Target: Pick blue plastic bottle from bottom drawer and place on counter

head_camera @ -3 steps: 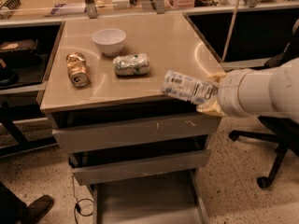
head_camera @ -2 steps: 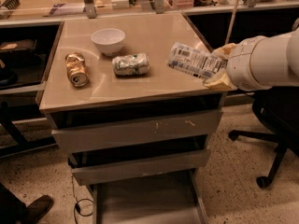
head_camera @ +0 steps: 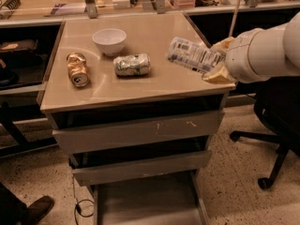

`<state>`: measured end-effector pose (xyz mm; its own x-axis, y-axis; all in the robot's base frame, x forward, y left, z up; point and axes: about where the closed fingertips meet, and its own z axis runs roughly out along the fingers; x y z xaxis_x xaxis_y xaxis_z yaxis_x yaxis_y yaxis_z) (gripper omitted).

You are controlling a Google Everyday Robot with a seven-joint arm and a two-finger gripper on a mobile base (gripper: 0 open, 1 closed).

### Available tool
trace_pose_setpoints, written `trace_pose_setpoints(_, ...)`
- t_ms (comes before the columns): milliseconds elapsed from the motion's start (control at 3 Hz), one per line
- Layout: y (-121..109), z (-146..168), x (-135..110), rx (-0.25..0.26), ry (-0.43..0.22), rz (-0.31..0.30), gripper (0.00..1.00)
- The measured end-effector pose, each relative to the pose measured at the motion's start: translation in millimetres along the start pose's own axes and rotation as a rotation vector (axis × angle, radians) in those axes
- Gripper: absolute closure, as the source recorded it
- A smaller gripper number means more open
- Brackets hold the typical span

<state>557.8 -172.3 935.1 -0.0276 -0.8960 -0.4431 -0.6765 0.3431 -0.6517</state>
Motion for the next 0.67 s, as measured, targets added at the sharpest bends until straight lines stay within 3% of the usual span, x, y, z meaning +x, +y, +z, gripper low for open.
trace_pose_setpoints(667, -57, 30, 2, -0.008, 0.026, 0.064, 1.0)
